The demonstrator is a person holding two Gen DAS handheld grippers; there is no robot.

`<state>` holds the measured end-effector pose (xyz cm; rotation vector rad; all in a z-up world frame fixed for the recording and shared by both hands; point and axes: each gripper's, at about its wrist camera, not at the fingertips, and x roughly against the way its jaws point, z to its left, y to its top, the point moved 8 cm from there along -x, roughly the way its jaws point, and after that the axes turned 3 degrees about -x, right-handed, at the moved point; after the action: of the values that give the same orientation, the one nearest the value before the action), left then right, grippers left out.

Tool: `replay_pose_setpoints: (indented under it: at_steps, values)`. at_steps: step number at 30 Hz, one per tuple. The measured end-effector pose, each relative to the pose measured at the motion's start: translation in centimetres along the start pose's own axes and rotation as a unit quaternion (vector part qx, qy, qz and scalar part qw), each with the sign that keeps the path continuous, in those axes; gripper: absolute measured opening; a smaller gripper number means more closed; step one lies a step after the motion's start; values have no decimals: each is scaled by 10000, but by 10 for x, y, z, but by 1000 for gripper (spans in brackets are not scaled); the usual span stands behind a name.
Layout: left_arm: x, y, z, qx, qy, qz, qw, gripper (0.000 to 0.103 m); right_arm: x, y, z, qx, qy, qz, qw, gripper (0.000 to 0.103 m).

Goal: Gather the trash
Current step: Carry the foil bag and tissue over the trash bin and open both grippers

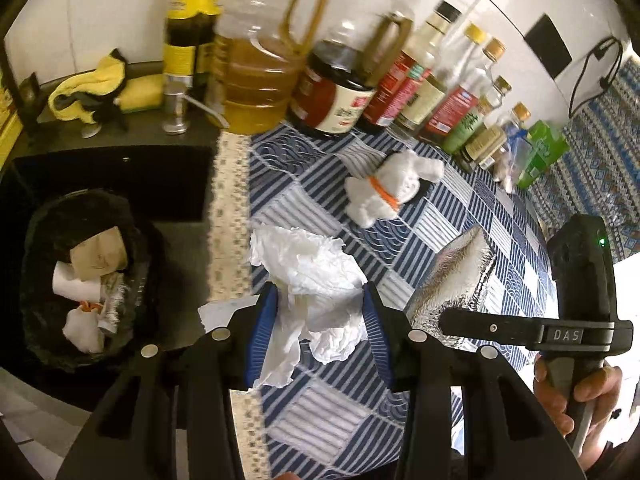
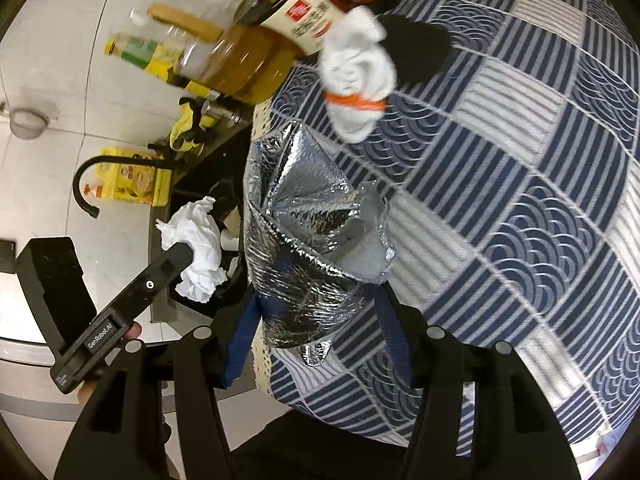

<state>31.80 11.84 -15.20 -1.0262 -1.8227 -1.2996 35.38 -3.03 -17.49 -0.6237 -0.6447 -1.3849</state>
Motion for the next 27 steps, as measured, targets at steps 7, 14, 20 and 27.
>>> replay_pose_setpoints:
  at_steps: [7, 14, 20, 27]
  values:
    - [22, -4, 62, 294, -4, -109, 9995, 42, -42, -12, 51, 168, -60, 168, 9997, 58]
    - [44, -7, 124, 254, 143, -52, 9996, 42, -82, -19, 103, 181, -20, 120, 9998, 58]
    - [64, -7, 163, 231, 219, -71, 9995, 42, -114, -26, 144, 267, 38, 206, 9994, 58]
    - [82, -6, 205, 500, 232, -178, 9983, 42, -149, -29, 180, 472, -62, 475, 9977, 58]
